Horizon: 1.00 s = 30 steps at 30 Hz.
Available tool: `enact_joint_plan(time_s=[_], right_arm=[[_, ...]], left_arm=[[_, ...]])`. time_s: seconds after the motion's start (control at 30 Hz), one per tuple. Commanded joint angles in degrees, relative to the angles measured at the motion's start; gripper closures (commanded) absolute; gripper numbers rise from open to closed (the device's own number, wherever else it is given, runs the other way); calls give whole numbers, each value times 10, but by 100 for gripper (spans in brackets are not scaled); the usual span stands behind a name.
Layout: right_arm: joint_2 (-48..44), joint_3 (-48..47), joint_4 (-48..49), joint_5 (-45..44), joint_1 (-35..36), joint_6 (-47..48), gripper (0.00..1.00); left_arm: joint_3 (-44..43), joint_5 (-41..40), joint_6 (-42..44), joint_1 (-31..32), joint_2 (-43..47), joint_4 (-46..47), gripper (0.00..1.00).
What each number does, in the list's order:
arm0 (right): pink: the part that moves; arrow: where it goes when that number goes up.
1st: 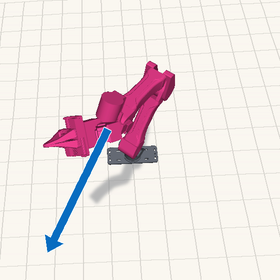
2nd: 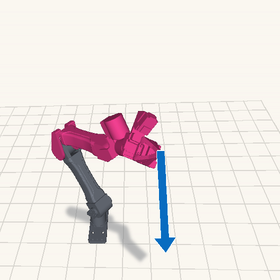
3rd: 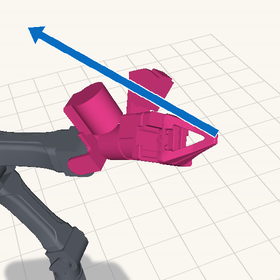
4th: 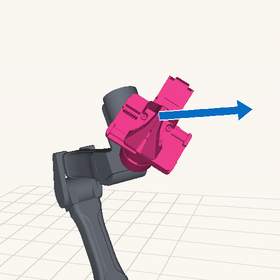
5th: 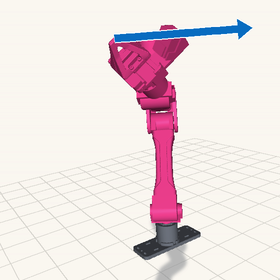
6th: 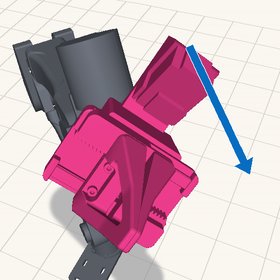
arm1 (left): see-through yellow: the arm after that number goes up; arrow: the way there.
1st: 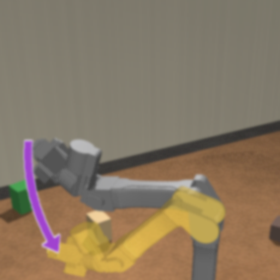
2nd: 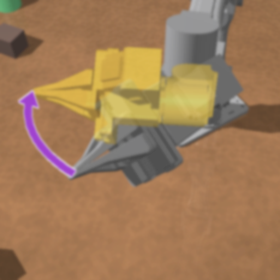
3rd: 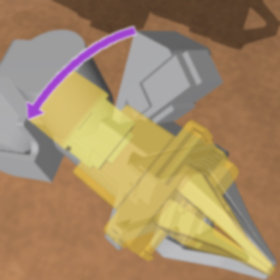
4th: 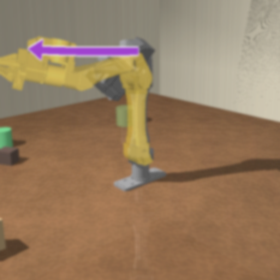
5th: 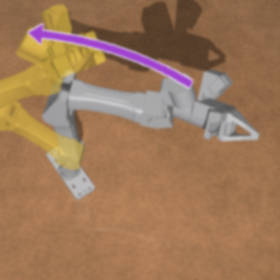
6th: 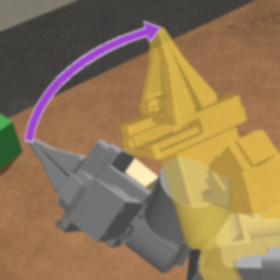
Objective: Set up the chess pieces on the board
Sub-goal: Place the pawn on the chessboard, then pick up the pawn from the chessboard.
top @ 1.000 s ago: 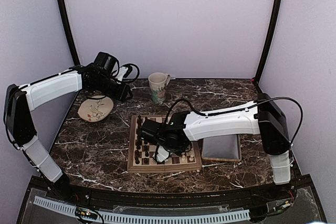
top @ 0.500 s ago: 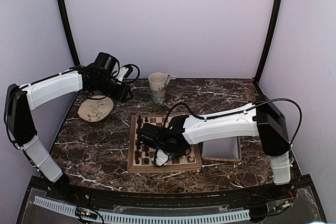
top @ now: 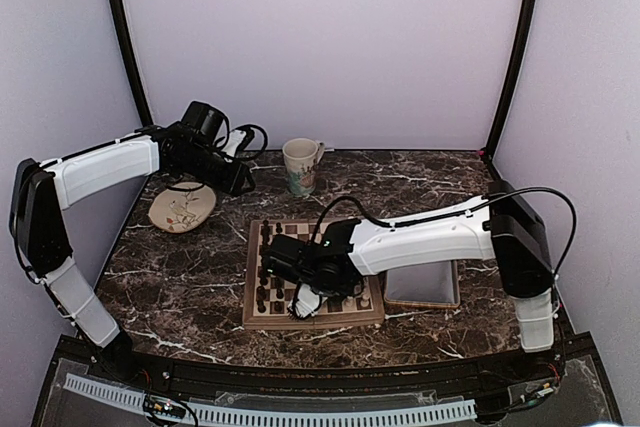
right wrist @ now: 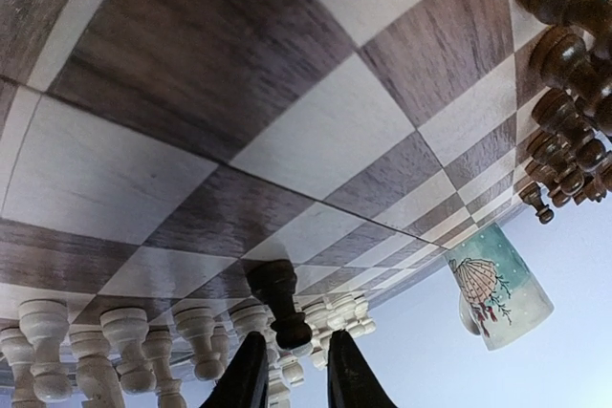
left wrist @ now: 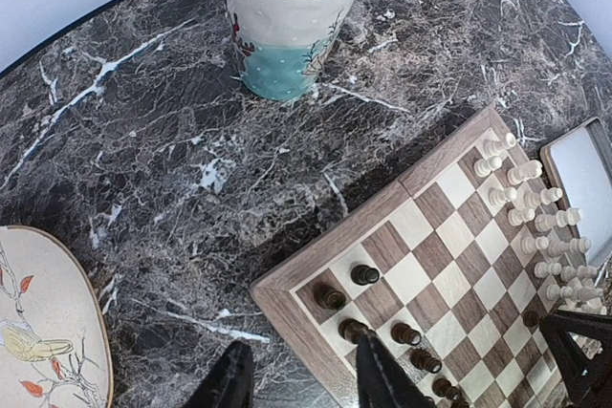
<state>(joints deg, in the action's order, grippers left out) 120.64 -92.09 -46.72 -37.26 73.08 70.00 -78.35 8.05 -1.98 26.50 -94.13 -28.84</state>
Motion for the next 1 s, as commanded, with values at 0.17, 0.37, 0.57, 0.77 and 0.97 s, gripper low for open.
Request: enact_joint_plan(time_s=[0.17, 0.37, 0.57, 0.77, 0.97], right_arm=[[-93, -13, -50, 77, -26, -42, 77], [-178, 8, -48, 187, -88, -114, 77], [-298, 107, 48, 357, -226, -229, 74], [-433, 262, 169, 463, -376, -330, 68], [-527, 411, 287, 561, -482, -415, 57]], left_arm=[[16, 45, 9, -3, 7, 24, 64], [26, 57, 34, 17, 29, 46, 64], [29, 24, 87, 92, 38, 44, 62], [-5, 11, 115, 159, -11, -19, 62], [-47, 3, 140, 227, -70, -64, 62]])
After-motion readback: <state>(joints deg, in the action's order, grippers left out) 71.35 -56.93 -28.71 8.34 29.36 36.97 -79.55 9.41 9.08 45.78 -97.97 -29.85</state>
